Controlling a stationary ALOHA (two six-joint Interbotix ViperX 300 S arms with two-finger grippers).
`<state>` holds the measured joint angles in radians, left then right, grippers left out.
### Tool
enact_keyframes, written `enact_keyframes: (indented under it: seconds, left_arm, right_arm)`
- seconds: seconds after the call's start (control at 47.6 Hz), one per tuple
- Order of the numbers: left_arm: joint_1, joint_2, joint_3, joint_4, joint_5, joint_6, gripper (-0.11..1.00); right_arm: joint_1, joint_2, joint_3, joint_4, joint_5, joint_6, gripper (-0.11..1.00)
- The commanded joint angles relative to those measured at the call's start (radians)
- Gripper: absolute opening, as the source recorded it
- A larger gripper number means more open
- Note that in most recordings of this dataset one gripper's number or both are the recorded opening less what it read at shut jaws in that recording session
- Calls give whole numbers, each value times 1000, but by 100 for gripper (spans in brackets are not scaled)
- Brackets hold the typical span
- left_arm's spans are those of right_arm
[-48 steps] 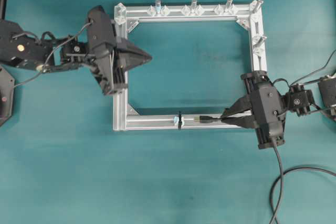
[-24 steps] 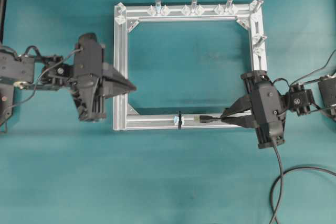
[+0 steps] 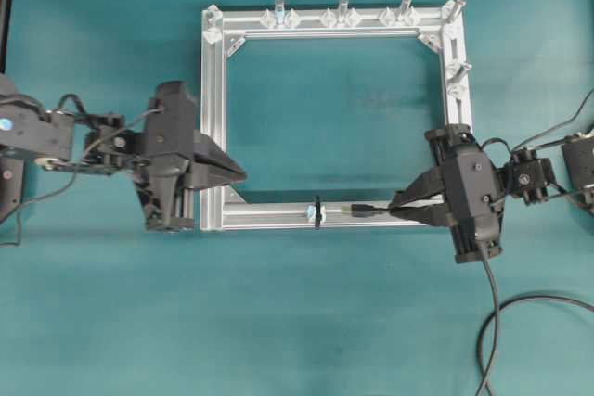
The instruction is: Insert the wire through the string loop located in the center.
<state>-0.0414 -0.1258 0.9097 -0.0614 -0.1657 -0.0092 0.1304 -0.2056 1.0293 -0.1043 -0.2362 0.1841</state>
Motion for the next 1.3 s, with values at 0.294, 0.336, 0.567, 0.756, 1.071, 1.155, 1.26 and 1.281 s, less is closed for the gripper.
enact_keyframes:
  seconds: [0.294,0.336,0.567,0.756,1.071,1.155,1.26,1.281]
  left_arm:
    - [-6,51,-63,3,-5,2,0]
    - [-6,51,-61,3,-5,2,0]
    - [-6,49,-60,3,-5,0,0]
    - [-6,49,-60,3,-5,0,0]
    - [-6,46,-60,3,-5,2,0]
    - [-6,44,-60,3,-5,2,0]
    - [-6,43,-60,3,-5,0,0]
    - [-6,43,-60,3,-5,0,0]
  right_arm:
    - [-3,63,-71,-2,-9,-2,11]
    - [-3,67,-74,-2,-9,-2,11]
    - [-3,97,-103,-3,-9,-5,11]
    - [-8,133,-141,-3,-11,-5,11]
    - [-23,190,-209,-3,-11,-3,11]
    - [-23,204,-224,-3,-11,-5,11]
    - [-23,218,-236,-3,-11,-3,11]
    - [-23,219,-239,-3,-11,-3,11]
